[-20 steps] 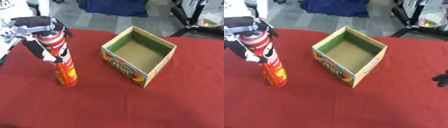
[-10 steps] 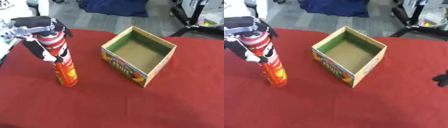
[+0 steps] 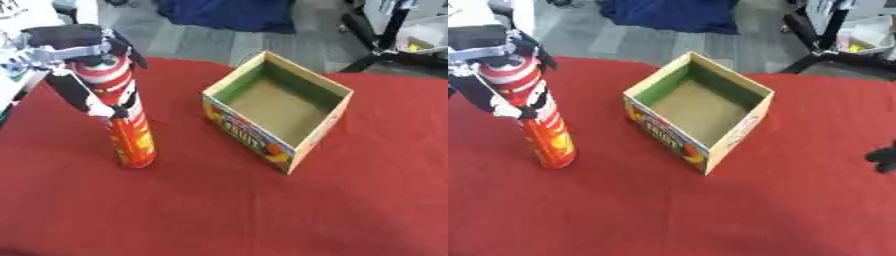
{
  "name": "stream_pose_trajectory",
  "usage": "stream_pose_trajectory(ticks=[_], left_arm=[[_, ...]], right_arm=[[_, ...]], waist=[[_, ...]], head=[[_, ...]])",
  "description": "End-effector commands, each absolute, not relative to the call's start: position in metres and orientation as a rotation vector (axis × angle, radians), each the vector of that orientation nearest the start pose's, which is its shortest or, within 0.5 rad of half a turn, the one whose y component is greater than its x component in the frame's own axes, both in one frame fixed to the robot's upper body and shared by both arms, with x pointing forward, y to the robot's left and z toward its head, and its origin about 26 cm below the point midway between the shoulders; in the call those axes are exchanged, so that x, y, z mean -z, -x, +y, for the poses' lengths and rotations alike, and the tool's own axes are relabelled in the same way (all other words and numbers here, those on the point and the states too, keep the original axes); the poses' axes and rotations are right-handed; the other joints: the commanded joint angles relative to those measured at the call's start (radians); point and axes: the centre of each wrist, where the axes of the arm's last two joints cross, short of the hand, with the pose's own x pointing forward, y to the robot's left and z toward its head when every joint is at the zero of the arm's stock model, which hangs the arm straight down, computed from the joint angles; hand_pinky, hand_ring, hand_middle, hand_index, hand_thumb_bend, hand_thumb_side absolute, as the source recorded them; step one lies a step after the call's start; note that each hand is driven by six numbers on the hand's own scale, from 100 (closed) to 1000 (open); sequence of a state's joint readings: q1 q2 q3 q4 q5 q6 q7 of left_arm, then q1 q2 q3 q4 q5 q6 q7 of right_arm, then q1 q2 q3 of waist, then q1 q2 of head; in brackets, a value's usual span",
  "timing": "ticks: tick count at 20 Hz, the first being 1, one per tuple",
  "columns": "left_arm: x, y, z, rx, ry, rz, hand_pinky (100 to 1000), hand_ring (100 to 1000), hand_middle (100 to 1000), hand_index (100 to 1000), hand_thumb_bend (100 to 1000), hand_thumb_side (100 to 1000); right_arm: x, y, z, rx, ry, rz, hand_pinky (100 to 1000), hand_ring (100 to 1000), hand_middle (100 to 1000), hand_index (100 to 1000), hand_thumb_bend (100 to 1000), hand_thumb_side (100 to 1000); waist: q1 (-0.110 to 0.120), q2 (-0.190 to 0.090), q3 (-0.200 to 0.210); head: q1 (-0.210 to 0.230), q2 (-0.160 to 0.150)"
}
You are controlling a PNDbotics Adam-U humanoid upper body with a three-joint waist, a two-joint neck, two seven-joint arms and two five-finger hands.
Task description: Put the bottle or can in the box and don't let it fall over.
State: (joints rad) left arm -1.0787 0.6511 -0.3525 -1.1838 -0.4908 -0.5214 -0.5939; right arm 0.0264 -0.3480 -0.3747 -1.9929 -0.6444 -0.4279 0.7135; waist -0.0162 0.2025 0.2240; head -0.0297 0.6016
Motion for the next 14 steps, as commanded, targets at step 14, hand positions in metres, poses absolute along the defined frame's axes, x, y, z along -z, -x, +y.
stream_pose_trajectory(ticks=[14], left_arm=[[-0.374,-0.439,0.261,-2.512,0.842,2.083,100,302,100,127,307,259]], right_arm=[[-0.158,-0.237,-0.389,-0.602,-0.257,-2.490,703,592,695,954,100,524]], waist=[[0.010,-0.016,0.001]], head=[[-0.011,0.007]])
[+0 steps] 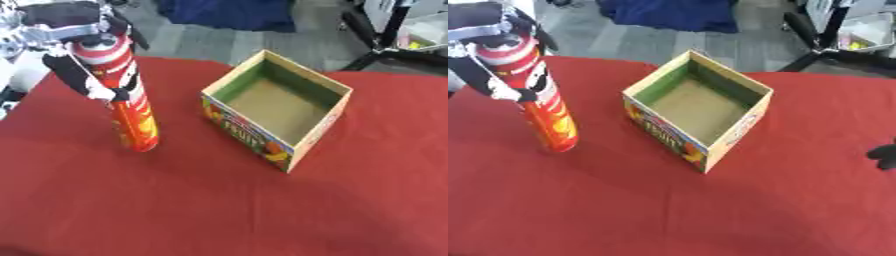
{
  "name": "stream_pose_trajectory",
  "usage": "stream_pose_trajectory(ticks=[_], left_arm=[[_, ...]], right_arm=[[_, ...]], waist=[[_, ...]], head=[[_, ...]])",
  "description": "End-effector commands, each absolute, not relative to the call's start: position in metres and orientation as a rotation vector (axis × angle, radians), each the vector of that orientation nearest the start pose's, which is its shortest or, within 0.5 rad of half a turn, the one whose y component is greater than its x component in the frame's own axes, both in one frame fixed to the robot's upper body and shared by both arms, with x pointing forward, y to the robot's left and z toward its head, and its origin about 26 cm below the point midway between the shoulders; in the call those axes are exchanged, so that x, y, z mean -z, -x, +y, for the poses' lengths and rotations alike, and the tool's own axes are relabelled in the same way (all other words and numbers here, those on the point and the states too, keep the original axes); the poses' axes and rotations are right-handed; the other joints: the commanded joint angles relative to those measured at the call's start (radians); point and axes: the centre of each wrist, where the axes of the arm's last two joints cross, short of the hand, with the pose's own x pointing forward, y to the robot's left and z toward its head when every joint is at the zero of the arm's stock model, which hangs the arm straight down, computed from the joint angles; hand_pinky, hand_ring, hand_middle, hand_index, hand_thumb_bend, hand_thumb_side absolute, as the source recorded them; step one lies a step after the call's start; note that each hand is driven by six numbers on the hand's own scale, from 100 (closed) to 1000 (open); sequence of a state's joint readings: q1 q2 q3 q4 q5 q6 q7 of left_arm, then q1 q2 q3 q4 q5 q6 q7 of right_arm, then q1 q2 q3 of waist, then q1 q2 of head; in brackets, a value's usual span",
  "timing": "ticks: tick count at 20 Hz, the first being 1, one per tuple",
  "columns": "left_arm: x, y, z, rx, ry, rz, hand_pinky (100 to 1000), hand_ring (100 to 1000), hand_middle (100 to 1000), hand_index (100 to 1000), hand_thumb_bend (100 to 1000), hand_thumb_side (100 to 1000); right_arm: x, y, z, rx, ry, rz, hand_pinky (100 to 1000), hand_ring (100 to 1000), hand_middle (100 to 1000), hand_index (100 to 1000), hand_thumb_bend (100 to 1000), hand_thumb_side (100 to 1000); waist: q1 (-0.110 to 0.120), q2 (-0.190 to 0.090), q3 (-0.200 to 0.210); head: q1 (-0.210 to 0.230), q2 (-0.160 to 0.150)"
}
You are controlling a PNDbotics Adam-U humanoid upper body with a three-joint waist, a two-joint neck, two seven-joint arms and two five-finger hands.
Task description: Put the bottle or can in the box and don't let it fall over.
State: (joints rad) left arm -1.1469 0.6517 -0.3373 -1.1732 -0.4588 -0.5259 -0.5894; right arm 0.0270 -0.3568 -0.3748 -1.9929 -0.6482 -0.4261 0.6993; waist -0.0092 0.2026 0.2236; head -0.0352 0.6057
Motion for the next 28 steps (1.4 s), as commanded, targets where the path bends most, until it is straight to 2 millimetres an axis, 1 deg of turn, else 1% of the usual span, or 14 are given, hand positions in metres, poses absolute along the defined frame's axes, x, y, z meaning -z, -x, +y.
stream_pose_trajectory(ticks=[1,3,5,8,11,12,13,14,19,23,28], left_arm=[[-0.377,-0.438,0.260,-2.500,0.834,2.100,100,301,100,127,298,255],[-0.384,-0.436,0.259,-2.478,0.810,2.137,100,298,100,126,270,241],[-0.391,-0.434,0.258,-2.464,0.787,2.164,100,297,100,126,267,238],[-0.401,-0.430,0.255,-2.431,0.749,2.211,100,291,100,124,223,216],[-0.415,-0.426,0.249,-2.379,0.692,2.276,100,285,100,123,173,195],[-0.419,-0.424,0.245,-2.360,0.665,2.299,100,281,100,122,132,184],[-0.423,-0.423,0.243,-2.343,0.637,2.322,100,280,100,122,127,183],[-0.428,-0.421,0.240,-2.327,0.611,2.344,100,278,100,121,104,176],[-0.445,-0.415,0.228,-2.254,0.518,2.431,100,271,100,120,100,158],[-0.458,-0.409,0.218,-2.177,0.436,2.504,100,266,100,119,100,151],[-0.465,-0.406,0.202,-2.125,0.352,2.553,100,261,100,119,100,153]], right_arm=[[-0.158,-0.237,-0.390,-0.602,-0.255,-2.490,702,592,695,954,100,524],[-0.158,-0.237,-0.390,-0.601,-0.252,-2.490,703,593,695,954,100,524],[-0.159,-0.237,-0.390,-0.602,-0.250,-2.489,703,593,695,954,100,525],[-0.158,-0.236,-0.391,-0.602,-0.247,-2.489,703,593,695,954,100,524],[-0.158,-0.236,-0.391,-0.602,-0.244,-2.490,703,593,695,954,100,524],[-0.158,-0.236,-0.391,-0.603,-0.243,-2.490,702,593,695,954,100,524],[-0.159,-0.236,-0.391,-0.603,-0.243,-2.490,702,593,695,954,100,524],[-0.159,-0.236,-0.391,-0.604,-0.244,-2.489,702,593,695,954,100,524],[-0.159,-0.237,-0.391,-0.610,-0.245,-2.490,702,593,695,954,100,524],[-0.161,-0.237,-0.391,-0.614,-0.244,-2.491,701,593,695,954,100,524],[-0.164,-0.239,-0.390,-0.617,-0.249,-2.492,700,593,696,954,100,527]], waist=[[0.004,-0.016,0.002],[0.005,-0.017,0.003],[0.006,-0.018,0.004],[0.007,-0.019,0.005],[0.007,-0.019,0.005],[0.007,-0.020,0.005],[0.007,-0.020,0.006],[0.008,-0.020,0.005],[0.009,-0.019,0.000],[0.014,-0.014,-0.007],[0.020,-0.007,-0.022]], head=[[-0.006,0.004],[-0.008,0.006],[-0.010,0.006],[-0.013,0.007],[-0.014,0.009],[-0.014,0.010],[-0.015,0.010],[-0.015,0.011],[-0.020,0.012],[-0.019,0.011],[-0.015,0.007]])
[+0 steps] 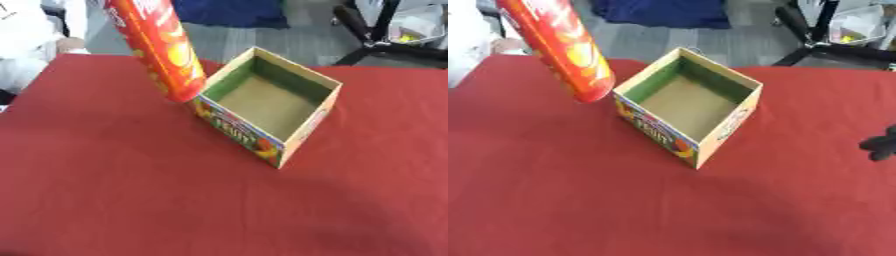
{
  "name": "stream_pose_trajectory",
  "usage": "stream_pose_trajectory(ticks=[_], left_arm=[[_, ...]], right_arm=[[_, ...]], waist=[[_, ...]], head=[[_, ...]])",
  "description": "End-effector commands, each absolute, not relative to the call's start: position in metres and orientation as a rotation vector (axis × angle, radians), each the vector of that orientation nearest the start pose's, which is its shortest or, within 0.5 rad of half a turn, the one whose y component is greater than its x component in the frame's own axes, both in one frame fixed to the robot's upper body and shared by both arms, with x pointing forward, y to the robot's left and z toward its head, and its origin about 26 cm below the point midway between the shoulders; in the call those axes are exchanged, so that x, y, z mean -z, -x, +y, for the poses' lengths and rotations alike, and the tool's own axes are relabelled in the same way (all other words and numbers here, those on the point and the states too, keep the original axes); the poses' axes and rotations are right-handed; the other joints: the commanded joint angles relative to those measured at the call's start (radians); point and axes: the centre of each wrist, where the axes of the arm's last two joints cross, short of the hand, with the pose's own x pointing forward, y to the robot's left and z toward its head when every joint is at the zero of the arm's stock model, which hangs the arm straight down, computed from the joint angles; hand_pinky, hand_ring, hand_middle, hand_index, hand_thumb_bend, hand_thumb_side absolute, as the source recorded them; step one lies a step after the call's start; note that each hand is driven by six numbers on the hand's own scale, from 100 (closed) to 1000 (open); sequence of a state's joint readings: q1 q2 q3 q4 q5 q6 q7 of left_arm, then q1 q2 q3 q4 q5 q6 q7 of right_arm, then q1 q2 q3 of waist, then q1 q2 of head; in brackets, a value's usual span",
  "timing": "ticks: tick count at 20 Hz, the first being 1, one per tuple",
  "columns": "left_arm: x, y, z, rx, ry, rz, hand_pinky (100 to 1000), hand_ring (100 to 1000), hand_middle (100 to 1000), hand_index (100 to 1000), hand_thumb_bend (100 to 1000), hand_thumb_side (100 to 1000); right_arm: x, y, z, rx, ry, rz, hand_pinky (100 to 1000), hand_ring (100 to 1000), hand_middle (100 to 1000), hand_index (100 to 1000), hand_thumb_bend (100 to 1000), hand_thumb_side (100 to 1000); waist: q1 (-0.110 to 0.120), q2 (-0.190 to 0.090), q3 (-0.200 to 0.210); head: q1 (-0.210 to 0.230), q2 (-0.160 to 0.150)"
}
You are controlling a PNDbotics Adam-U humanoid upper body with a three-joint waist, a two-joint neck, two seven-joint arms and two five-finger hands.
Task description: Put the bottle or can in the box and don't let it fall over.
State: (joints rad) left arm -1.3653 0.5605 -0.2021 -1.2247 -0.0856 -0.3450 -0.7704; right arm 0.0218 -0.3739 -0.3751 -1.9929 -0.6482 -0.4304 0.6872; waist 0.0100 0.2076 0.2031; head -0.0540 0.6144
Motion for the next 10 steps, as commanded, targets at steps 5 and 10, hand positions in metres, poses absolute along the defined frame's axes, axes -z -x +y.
stream_pose_trajectory(ticks=[5,10], left_arm=[[-0.466,-0.405,0.184,-2.093,0.295,2.559,100,261,100,119,100,147],[-0.459,-0.408,0.169,-2.060,0.284,2.576,100,258,100,121,100,146]], right_arm=[[-0.166,-0.241,-0.389,-0.619,-0.256,-2.494,700,593,695,955,100,523],[-0.168,-0.243,-0.387,-0.622,-0.263,-2.499,698,592,695,955,100,523]], waist=[[0.007,-0.004,-0.017],[0.007,0.006,-0.036]], head=[[0.014,-0.009],[0.022,-0.023]])
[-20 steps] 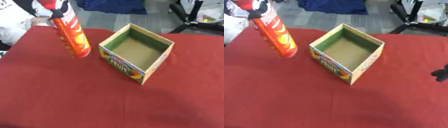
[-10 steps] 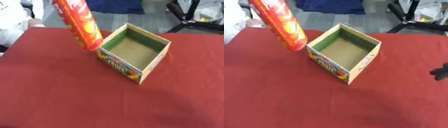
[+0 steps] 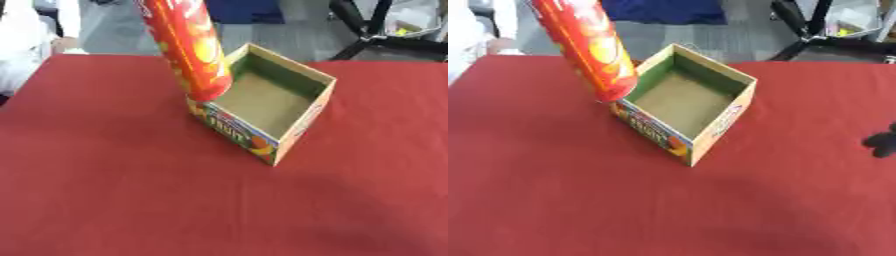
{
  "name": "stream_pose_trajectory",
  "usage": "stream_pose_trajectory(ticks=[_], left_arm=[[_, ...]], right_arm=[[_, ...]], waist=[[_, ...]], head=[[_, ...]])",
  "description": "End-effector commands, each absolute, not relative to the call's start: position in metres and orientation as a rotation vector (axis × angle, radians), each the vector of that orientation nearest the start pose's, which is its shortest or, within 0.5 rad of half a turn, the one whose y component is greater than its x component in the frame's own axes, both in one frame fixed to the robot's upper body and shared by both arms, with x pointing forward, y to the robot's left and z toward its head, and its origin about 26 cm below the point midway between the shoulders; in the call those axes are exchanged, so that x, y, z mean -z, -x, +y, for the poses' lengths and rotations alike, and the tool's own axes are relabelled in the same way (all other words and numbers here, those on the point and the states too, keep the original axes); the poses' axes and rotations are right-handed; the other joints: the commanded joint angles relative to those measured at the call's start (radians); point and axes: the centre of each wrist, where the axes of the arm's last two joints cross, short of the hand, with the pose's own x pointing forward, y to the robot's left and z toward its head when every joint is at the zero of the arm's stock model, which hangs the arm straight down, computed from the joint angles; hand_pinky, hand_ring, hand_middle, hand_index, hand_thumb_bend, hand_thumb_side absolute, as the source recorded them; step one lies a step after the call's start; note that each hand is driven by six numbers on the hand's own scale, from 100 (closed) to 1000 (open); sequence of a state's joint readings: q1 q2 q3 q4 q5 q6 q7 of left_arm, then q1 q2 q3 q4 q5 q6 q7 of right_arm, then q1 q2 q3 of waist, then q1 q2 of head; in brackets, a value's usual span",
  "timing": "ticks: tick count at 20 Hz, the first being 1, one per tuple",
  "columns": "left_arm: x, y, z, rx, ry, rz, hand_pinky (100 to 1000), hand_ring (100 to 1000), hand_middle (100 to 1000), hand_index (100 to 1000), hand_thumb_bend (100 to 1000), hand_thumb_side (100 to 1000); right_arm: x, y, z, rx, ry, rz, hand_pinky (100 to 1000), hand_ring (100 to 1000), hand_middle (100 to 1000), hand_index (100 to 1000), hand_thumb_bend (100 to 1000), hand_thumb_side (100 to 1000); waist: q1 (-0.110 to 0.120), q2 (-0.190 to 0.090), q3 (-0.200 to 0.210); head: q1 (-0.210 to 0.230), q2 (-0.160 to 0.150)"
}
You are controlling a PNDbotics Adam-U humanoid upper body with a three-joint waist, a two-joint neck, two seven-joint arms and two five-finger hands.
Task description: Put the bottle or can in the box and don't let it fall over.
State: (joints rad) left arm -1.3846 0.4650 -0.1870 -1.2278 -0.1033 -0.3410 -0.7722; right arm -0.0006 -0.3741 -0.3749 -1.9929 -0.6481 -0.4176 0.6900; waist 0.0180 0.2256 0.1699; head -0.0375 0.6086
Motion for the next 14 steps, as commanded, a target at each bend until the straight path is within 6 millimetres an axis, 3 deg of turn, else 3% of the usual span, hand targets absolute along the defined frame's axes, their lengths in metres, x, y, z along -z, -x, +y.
stream_pose_trajectory(ticks=[1,14], left_arm=[[-0.4587,-0.4090,0.1670,-2.053,0.288,2.580,100,259,100,121,100,140],[-0.4580,-0.4160,0.1616,-1.947,0.405,2.620,100,258,100,121,100,106]], right_arm=[[-0.1680,-0.2434,-0.3871,-0.623,-0.264,-2.500,698,592,695,955,100,523],[-0.1710,-0.2480,-0.3825,-0.655,-0.269,-2.530,697,589,695,955,100,524]], waist=[[-0.001,-0.009,-0.008],[-0.004,0.034,-0.064]], head=[[0.008,-0.020],[0.041,-0.069]])
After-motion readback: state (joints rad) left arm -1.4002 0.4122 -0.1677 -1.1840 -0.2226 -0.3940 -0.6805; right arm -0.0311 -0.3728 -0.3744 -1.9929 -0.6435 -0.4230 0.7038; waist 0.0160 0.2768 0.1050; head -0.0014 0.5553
